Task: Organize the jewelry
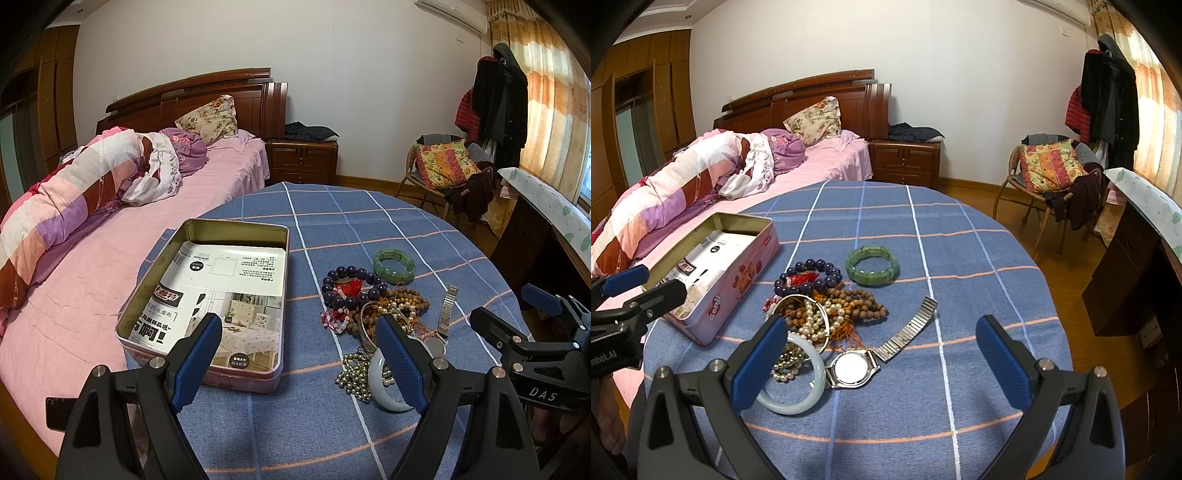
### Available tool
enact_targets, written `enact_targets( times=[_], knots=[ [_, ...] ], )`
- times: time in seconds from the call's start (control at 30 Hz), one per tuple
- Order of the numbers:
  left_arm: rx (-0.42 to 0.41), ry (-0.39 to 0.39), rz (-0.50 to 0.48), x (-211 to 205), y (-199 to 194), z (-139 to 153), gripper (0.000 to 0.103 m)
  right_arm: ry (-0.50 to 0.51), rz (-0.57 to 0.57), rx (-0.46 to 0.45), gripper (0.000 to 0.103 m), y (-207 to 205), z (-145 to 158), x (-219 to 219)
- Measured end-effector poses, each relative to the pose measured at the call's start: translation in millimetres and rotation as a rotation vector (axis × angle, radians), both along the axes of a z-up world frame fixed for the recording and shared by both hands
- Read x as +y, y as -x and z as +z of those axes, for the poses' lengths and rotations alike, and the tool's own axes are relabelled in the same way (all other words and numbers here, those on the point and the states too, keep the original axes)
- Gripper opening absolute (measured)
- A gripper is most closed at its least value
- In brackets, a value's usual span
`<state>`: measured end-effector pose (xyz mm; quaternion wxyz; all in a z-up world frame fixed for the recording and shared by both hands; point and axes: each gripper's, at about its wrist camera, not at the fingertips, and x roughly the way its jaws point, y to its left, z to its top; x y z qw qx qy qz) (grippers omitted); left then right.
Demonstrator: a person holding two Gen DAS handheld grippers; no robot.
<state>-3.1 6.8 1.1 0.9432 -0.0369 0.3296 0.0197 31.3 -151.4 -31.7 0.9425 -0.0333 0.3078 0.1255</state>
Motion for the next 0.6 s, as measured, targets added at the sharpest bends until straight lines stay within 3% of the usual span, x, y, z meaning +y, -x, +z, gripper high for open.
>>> enact_targets(
  times=[0.6],
  knots=[
    [0.001,0.0,0.001,0.5,0.0,0.1,0.085,0.001,0.0,0.004,0.103,0.1,-0.6,1.4]
  ],
)
